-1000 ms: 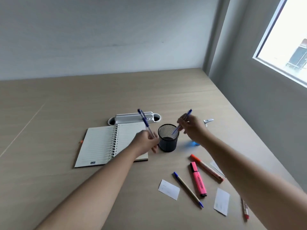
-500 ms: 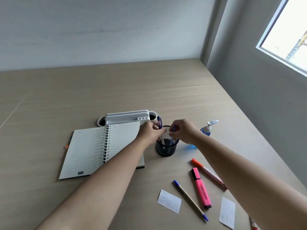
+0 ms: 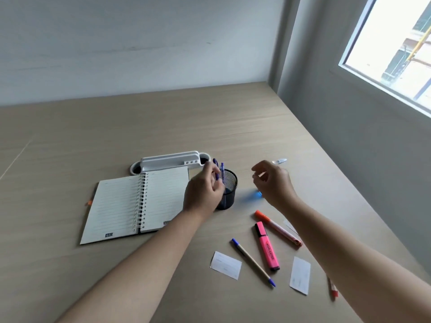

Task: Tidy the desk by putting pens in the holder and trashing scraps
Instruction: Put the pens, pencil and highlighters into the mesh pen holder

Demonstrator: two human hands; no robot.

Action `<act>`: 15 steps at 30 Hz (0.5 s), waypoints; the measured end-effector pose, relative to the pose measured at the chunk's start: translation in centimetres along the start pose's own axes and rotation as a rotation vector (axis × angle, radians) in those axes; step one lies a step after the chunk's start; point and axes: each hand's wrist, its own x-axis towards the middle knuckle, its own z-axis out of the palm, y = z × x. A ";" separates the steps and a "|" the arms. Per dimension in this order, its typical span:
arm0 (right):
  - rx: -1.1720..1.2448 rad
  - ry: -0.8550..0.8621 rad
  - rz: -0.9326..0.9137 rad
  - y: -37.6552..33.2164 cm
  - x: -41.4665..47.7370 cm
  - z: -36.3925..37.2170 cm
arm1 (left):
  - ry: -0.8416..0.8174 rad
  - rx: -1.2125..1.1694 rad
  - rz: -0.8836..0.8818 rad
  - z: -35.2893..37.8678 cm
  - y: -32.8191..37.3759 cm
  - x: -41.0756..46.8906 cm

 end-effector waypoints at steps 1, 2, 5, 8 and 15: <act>-0.007 0.006 0.016 0.5 -0.8 -0.4 | -0.044 0.029 0.086 0.1 0.3 -1.2; -0.031 0.004 0.037 1.1 -1.9 -0.8 | -0.118 0.062 0.163 0.4 0.7 -2.5; -0.133 -0.113 0.151 3.5 -5.6 -1.1 | -0.486 0.181 0.190 2.1 0.7 -5.9; -0.245 -0.260 0.278 5.5 -8.9 -0.3 | -0.793 0.376 0.094 3.7 -0.2 -7.6; -0.349 -0.366 0.376 6.8 -12.4 0.0 | -0.877 0.503 0.134 5.7 -1.0 -9.4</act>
